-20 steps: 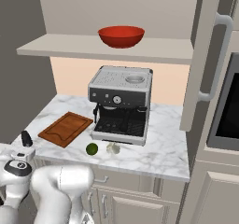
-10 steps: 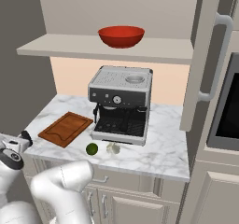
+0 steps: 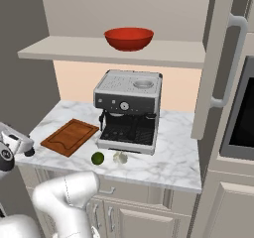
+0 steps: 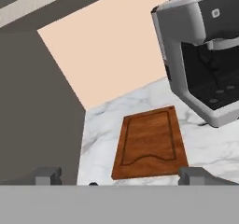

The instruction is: Open the cabinet. Place the bowl and condiment on the counter. Then place the lime and garlic on the cutting board.

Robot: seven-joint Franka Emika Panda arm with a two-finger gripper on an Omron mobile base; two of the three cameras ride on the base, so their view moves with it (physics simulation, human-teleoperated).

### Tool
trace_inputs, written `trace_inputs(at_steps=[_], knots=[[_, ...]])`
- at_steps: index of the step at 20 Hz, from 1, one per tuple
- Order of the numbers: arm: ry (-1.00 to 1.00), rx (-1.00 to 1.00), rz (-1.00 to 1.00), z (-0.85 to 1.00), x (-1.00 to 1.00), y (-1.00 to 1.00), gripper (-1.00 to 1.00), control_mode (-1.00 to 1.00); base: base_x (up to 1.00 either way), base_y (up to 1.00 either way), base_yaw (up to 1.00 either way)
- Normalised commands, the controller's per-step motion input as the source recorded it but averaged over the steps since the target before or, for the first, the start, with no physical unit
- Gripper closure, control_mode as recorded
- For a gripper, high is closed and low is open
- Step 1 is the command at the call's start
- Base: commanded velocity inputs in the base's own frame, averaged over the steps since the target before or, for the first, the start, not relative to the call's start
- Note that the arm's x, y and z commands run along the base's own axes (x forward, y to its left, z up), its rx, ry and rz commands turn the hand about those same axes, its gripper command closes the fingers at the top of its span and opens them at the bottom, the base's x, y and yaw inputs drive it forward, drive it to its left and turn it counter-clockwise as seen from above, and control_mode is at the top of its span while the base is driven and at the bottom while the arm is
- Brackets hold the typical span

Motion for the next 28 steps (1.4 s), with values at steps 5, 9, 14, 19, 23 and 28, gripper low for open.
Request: trace_inputs(at_steps=[5, 9, 14, 19, 23, 28], knots=[[0.12, 0.11, -0.16, 0.75, -0.13, -0.54, -1.0, -1.0, 0.0, 0.0, 0.0], [0.0, 0.18, -0.05, 0.01, -0.17, -0.82, -1.0, -1.0, 0.0, 0.0, 0.0], [0.06, 0.26, -0.05, 0.32, -0.03, -0.96, -1.0, -1.0, 0.0, 0.0, 0.0], [0.01, 0.2, 0.0, 0.24, -0.03, -0.9, -1.0, -1.0, 0.0, 0.0, 0.0], [-0.03, 0.12, 0.0, 0.0, -0.04, -0.76, -1.0, -1.0, 0.0, 0.0, 0.0], [0.0, 0.06, 0.0, 0.32, 0.0, -0.23, -1.0, -1.0, 0.0, 0.0, 0.0]])
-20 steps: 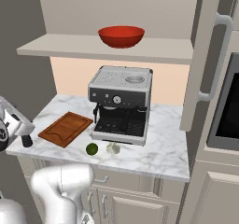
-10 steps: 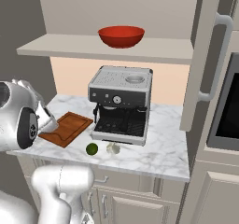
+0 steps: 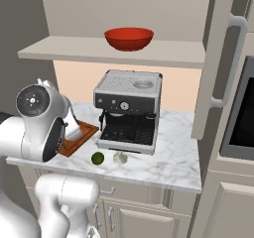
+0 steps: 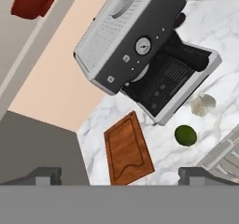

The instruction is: Open the cabinet. Place the bowl and condiment on the counter. Then place the lime and garlic on the cutting board.

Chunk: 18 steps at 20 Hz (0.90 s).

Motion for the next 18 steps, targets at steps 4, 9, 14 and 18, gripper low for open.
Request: trace_inputs(at_steps=[4, 9, 14, 18], knots=[[0.0, 0.07, 0.0, 0.54, -0.11, -0.18, -1.0, -1.0, 0.0, 0.0, 0.0], [0.0, 0.05, -0.03, 0.42, -0.12, -0.27, -1.0, -1.0, 0.0, 0.0, 0.0], [-0.07, 0.03, -0.07, 0.2, 0.0, -0.17, -1.0, -1.0, 0.0, 0.0, 0.0], [-0.19, 0.05, -0.08, 0.11, 0.0, -0.07, -1.0, -1.0, 0.0, 0.0, 0.0]])
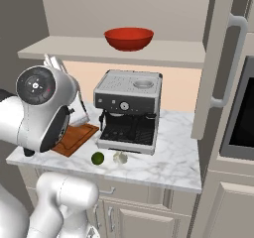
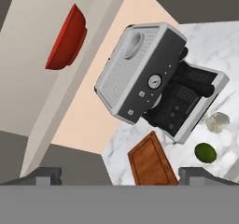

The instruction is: Open the cabinet. Place the bowl and condiment on the counter. Then place the lime and garlic on the cutting board.

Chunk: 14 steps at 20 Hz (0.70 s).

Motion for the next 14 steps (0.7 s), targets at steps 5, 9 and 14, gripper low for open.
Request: trace_inputs(at_steps=[5, 9, 14], knots=[[-0.07, 0.06, -0.02, 0.35, 0.0, -0.13, -1.0, -1.0, 0.0, 0.0, 0.0], [0.06, 0.04, 0.0, 0.61, 0.0, -0.15, -1.0, -1.0, 0.0, 0.0, 0.0], [0.02, 0.02, 0.0, 0.24, 0.07, -0.12, -1.0, -1.0, 0.0, 0.0, 0.0]])
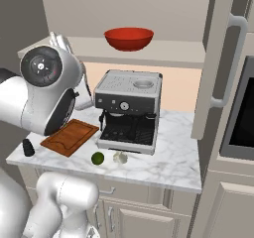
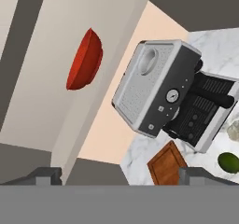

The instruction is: Open the cabinet. Place the bowl and condiment on the counter. Then place the lime and garlic on the cutting board.

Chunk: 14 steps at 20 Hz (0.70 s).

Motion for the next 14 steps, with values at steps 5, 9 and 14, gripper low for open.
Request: trace_inputs(at_steps=[5, 9, 14], knots=[[0.0, 0.01, 0.0, 0.0, 0.47, 0.0, -1.0, -1.0, 0.0, 0.0, 0.0], [0.0, 0.07, 0.06, 0.0, 0.64, -0.07, -1.0, -1.0, 0.0, 0.0, 0.0], [0.0, 0.07, 0.05, 0.0, 0.51, -0.2, -1.0, -1.0, 0.0, 0.0, 0.0]])
